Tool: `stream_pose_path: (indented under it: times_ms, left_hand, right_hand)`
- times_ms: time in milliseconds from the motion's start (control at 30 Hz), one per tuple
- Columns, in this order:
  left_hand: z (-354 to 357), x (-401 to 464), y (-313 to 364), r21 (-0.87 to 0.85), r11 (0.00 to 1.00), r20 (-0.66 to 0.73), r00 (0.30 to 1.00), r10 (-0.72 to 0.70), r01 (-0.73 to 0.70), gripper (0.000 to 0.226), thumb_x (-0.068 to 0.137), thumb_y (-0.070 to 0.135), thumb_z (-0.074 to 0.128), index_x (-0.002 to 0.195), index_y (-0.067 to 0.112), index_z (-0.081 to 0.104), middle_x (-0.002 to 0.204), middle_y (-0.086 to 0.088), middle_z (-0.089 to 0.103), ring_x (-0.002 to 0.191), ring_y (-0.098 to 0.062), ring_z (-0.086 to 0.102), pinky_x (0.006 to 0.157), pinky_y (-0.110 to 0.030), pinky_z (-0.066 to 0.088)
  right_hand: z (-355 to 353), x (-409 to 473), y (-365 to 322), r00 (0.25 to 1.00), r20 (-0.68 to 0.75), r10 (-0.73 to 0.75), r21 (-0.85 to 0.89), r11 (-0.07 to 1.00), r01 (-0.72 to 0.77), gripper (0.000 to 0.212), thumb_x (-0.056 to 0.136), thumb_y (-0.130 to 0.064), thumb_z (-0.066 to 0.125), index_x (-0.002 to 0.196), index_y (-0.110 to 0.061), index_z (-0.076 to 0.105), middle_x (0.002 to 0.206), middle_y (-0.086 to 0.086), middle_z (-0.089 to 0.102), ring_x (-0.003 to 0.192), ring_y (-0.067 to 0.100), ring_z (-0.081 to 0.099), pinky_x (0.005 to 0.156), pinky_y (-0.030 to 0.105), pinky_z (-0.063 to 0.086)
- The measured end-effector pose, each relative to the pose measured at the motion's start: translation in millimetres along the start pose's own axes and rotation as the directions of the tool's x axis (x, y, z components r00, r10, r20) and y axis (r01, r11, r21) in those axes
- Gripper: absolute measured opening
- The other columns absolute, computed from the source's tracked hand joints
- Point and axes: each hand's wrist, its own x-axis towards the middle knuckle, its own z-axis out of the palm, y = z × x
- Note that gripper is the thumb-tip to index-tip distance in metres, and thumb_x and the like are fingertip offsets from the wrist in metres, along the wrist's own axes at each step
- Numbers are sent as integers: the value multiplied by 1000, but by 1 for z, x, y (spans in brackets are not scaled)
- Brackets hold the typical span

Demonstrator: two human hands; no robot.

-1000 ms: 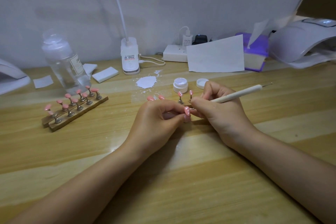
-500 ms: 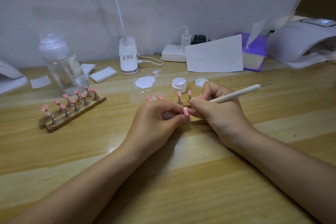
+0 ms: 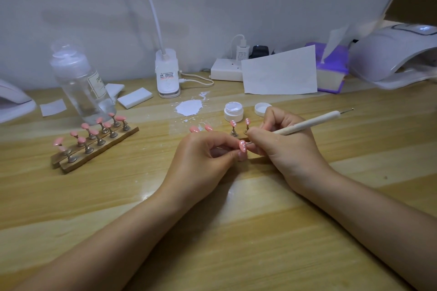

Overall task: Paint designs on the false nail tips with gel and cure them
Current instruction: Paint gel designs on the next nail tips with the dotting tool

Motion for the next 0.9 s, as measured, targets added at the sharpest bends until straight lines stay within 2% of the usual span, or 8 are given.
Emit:
stream_pose_path:
  times_ms: [133,300,467,600,767,900]
  left_hand:
    - [0,0,0,8,1000,5,1000,5,-5,14,76,3,70,78,17,73,77,9,73,67,9,61,64,-7,45]
    - [0,0,0,0,1000,7,1000,6,-6,14,76,2,70,79,15,73,80,6,73,72,6,64,66,-8,46]
    - [0,0,1,-2,1000,12,1000,3,-3,13,76,2,70,81,12,74,79,4,73,69,7,63,65,-8,46]
    - [0,0,1,-5,1000,14,1000,12,-11,14,76,2,70,78,15,73,78,9,72,67,9,62,64,-7,45]
    - [0,0,0,-6,1000,14,1000,12,-12,15,76,2,70,77,17,73,77,9,72,66,9,61,63,-7,44]
    - [0,1,0,6,1000,13,1000,22,-22,18,76,2,70,76,20,73,77,10,72,65,10,61,63,-7,44]
  right_hand:
    - [0,0,0,1000,-2,-3,-5,1000,3,33,66,7,57,51,-13,35,43,-3,43,40,2,51,57,28,45]
    - [0,0,1,1000,6,-5,3,1000,5,36,69,10,56,51,-13,35,39,-7,43,38,1,50,50,22,47]
    - [0,1,2,1000,-3,-6,12,1000,6,38,70,9,57,50,-15,34,43,-3,40,37,1,49,52,23,48]
    - [-1,1,3,1000,13,-15,7,1000,15,38,70,12,55,51,-13,34,40,-5,42,36,2,49,46,18,45]
    - [-1,1,3,1000,8,-10,22,1000,10,38,71,12,55,51,-13,35,40,-6,41,36,1,49,48,18,48]
    - [-1,1,2,1000,5,-12,3,1000,12,38,68,10,56,49,-15,35,42,-4,41,37,2,49,51,24,46]
